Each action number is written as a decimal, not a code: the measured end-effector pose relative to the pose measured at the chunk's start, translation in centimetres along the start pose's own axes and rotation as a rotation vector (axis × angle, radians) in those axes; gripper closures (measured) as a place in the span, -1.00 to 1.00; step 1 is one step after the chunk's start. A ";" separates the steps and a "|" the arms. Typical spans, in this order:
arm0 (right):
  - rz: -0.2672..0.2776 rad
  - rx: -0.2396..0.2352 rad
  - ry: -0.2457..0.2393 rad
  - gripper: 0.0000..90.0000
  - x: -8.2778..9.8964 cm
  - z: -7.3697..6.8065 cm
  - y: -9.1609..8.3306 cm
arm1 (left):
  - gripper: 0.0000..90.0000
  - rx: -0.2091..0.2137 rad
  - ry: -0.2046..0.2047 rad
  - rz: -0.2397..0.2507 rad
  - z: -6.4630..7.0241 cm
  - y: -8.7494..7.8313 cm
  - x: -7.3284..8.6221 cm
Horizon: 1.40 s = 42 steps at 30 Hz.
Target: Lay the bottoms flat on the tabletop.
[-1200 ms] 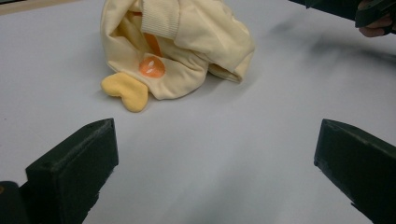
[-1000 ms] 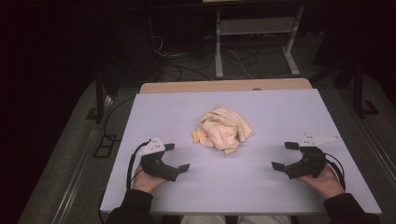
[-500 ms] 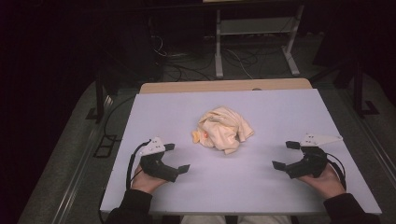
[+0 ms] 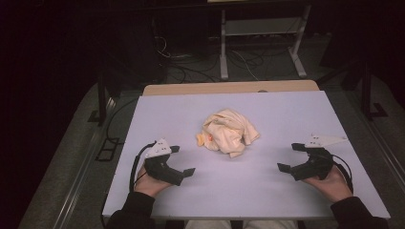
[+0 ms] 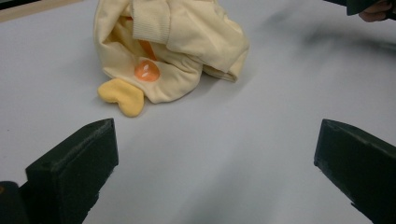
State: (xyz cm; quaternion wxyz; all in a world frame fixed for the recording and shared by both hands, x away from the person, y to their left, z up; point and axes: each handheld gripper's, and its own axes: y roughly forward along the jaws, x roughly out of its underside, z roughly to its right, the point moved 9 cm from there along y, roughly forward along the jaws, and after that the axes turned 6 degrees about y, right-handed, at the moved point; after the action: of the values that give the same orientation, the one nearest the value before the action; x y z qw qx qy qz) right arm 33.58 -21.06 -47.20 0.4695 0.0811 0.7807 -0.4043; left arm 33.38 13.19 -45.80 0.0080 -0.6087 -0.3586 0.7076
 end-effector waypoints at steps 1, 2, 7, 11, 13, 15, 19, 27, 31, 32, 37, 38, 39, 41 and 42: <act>0.000 0.000 0.000 -1.00 0.0 0.0 0.0 | -1.00 0.000 0.000 0.001 0.0 0.0 -0.1; 0.000 -0.001 0.001 -1.00 -0.1 0.0 0.0 | -1.00 0.000 0.002 -0.003 -0.1 0.0 -0.2; 0.015 -0.014 0.025 -1.00 -1.1 0.2 -0.2 | -1.00 -0.001 0.005 -0.002 -0.5 0.1 -0.9; 0.012 -0.016 0.029 -1.00 -1.6 0.4 -0.1 | -1.00 0.002 0.008 -0.006 -0.7 0.4 -1.3; 0.005 -0.015 0.029 -1.00 -1.9 0.4 0.0 | -1.00 0.006 0.015 -0.012 -0.8 0.5 -1.4; 0.004 -0.020 0.030 -1.00 -2.2 0.4 0.1 | -1.00 0.005 0.021 -0.013 -0.9 0.4 -1.8; -0.003 -0.022 0.026 -1.00 -2.9 0.5 0.1 | -1.00 0.002 0.037 -0.006 -1.3 0.2 -2.9; -0.005 -0.022 0.028 -1.00 -4.4 0.7 -0.1 | -1.00 -0.006 0.054 0.004 -2.1 0.0 -4.7; -0.005 -0.016 0.025 -1.00 -5.6 1.1 -0.1 | -1.00 -0.008 0.054 0.005 -2.5 0.1 -5.3; -0.005 -0.016 0.025 -1.00 -5.6 1.1 -0.1 | -1.00 -0.008 0.055 0.002 -2.7 0.1 -5.4; -0.016 -0.010 0.014 -1.00 -6.7 1.6 0.1 | -1.00 -0.011 0.052 -0.001 -3.4 0.3 -5.9; -0.019 -0.006 0.011 -1.00 -7.1 1.8 0.3 | -1.00 -0.013 0.048 0.001 -3.7 0.4 -6.1; -0.019 -0.006 0.011 -1.00 -7.1 1.8 0.3 | -1.00 -0.013 0.048 0.001 -3.7 0.4 -6.1; -0.019 -0.002 0.009 -1.00 -7.5 2.0 0.5 | -1.00 -0.015 0.049 -0.002 -4.0 0.5 -6.3; -0.026 0.002 0.005 -1.00 -7.8 2.3 0.8 | -1.00 -0.015 0.051 -0.007 -4.2 0.6 -6.4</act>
State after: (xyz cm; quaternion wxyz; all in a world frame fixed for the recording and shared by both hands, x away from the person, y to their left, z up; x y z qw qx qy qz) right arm 39.76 -20.17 -41.99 0.4621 0.0723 0.7825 -0.4110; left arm 38.94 11.98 -40.61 0.0151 -0.6255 -0.3656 0.6890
